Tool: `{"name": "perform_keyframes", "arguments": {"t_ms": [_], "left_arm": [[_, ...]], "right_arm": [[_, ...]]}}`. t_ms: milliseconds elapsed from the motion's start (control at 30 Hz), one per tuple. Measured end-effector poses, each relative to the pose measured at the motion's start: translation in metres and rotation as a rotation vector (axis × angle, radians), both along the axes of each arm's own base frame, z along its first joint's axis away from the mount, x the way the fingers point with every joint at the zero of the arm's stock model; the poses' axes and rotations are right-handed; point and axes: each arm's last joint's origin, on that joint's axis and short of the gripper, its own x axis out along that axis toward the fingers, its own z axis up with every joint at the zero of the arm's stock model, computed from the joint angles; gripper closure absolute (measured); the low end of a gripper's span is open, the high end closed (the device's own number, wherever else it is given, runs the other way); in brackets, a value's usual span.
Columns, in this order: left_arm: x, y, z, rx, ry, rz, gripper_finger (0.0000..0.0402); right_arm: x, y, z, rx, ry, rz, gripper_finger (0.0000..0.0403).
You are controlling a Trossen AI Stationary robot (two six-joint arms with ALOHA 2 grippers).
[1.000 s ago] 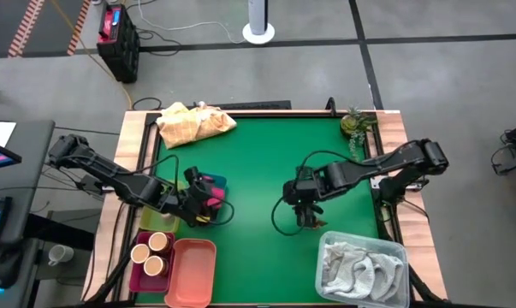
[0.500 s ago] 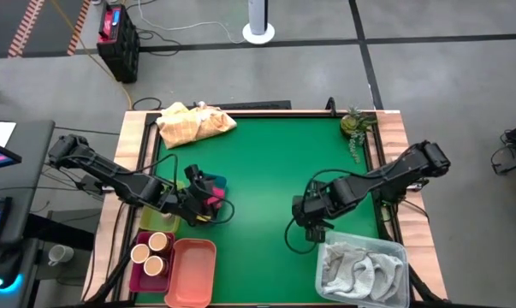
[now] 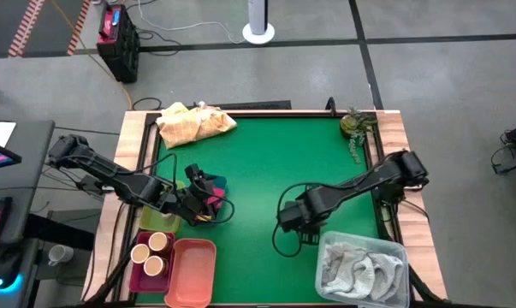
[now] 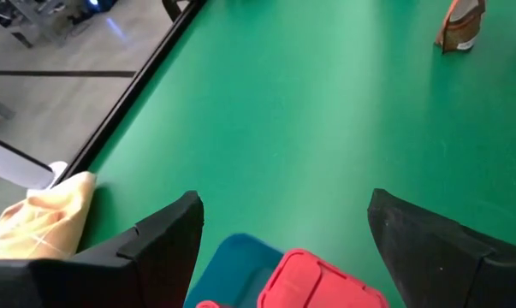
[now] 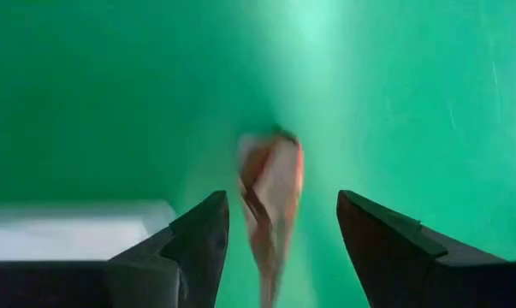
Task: Sort spices by type
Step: Put the orange seasoning pack into the orange bin
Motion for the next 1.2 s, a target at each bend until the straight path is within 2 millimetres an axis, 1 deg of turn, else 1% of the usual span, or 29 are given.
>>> {"name": "perform_keyframes", "arguments": {"t_ms": [133,233,333,500,533,600,733,867,1000,1200], "left_arm": [[0.000,0.000,0.000,0.001,0.003,0.000,0.0086],[0.000,0.000,0.000,0.001,0.003,-0.001,0.0086],[0.000,0.000,0.000,-0.004,0.004,-0.003,0.0086],[0.000,-0.001,-0.001,-0.023,0.010,-0.020,0.0086],[0.000,-0.001,-0.001,-0.024,0.010,-0.021,0.0086],[0.000,-0.001,-0.001,-0.030,0.014,-0.030,0.0086],[0.002,-0.003,0.000,-0.059,0.026,-0.102,0.0086],[0.006,-0.006,0.005,-0.065,-0.021,-0.163,0.0086],[0.010,-0.009,0.010,-0.074,-0.078,-0.194,0.0086],[0.013,-0.011,0.015,-0.114,-0.133,-0.234,0.0086]], "right_arm": [[0.004,0.001,-0.003,-0.033,0.079,0.001,0.0169],[0.002,0.001,-0.002,-0.030,0.091,0.003,0.0201],[0.003,-0.001,-0.002,-0.010,0.099,-0.005,0.0252],[0.007,-0.004,-0.002,0.028,0.077,0.033,0.0363],[0.009,-0.003,-0.002,0.035,0.063,0.052,0.0380],[0.012,-0.004,-0.002,0.045,0.036,0.081,0.0387],[0.022,-0.008,0.006,0.042,-0.040,0.126,0.0376],[0.042,-0.013,0.023,-0.026,-0.238,0.214,0.0388],[0.064,-0.018,0.040,-0.033,-0.448,0.313,0.0389],[0.084,-0.034,0.050,-0.078,-0.637,0.383,0.0386]]}}
